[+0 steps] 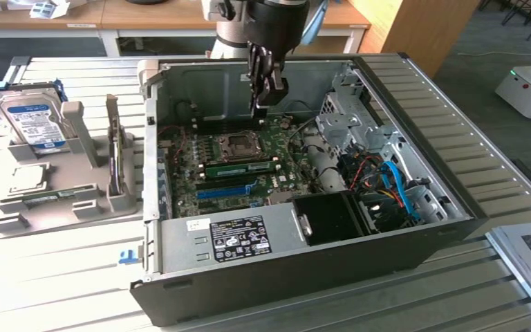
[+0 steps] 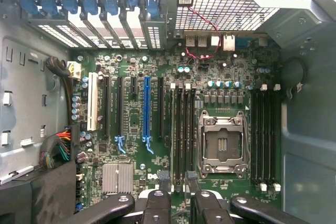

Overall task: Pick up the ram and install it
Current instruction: 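Press down the ram until it locks into place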

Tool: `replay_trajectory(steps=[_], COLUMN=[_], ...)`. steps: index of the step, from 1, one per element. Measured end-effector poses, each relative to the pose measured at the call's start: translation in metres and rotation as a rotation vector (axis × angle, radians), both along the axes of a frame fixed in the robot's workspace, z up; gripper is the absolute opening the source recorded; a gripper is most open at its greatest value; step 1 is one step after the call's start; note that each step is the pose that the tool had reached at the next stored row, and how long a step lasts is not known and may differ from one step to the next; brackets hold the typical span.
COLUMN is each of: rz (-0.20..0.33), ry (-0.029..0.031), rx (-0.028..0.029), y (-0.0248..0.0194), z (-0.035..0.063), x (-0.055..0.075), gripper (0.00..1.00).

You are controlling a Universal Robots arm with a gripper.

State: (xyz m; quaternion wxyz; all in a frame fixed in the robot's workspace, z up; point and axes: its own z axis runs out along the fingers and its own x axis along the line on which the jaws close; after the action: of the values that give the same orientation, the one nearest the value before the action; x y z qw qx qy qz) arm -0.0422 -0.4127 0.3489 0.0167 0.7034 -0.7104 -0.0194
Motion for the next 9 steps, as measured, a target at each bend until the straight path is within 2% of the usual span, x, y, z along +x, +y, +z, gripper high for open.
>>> replay_trajectory(steps=[9], rz=[0.0], ry=[0.0], rx=[0.0], y=[0.0], z=[0.0], x=[0.0], gripper=[0.24])
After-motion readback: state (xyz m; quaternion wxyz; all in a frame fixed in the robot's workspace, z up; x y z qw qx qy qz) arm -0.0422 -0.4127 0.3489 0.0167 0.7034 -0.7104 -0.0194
